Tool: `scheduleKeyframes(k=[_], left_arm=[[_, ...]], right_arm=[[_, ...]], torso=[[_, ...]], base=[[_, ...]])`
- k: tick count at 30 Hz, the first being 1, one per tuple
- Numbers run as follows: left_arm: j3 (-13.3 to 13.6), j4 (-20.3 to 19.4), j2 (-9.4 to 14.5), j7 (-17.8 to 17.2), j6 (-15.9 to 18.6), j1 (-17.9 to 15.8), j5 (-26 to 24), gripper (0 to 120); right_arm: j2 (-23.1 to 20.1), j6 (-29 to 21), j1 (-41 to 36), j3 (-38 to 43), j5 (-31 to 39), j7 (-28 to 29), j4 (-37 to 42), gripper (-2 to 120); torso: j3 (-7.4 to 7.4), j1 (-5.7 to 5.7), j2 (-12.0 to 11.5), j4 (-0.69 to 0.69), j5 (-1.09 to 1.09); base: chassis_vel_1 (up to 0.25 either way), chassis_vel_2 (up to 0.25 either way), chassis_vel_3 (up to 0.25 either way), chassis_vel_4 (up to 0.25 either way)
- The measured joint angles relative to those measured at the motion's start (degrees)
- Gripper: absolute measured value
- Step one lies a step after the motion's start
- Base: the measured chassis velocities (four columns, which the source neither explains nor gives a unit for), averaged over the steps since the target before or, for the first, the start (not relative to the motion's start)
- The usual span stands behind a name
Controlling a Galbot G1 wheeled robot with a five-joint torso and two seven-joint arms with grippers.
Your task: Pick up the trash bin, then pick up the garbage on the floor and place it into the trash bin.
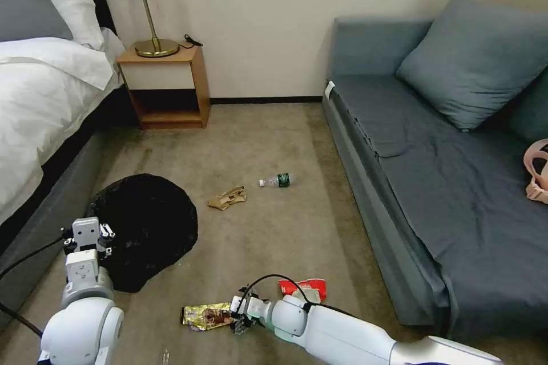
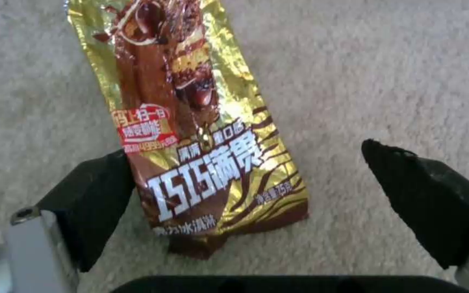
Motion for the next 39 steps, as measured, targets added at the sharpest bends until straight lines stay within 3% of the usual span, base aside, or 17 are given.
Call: scheduleKeyframes(k=[27, 39], left_arm=[[-0.2, 0.2, -0.3, 0.1, -0.8, 0.4, -0.3, 4], [-0.2, -0.1, -0.3, 0.2, -1.3, 1.3, -0.4, 4]], right_arm=[[0.6, 1.1, -0.5, 1.4, -0.8, -1.3, -1.3, 0], [0.9, 2.6, 1.7, 7.0, -1.7, -2.0, -5.6, 0]], torso=[[0.0, 0.0, 0.0, 0.0, 0.0], [0.0, 0.0, 0.0, 0.0, 0.0]], base=[[0.0, 0.0, 0.0, 0.0], [0.0, 0.0, 0.0, 0.0]])
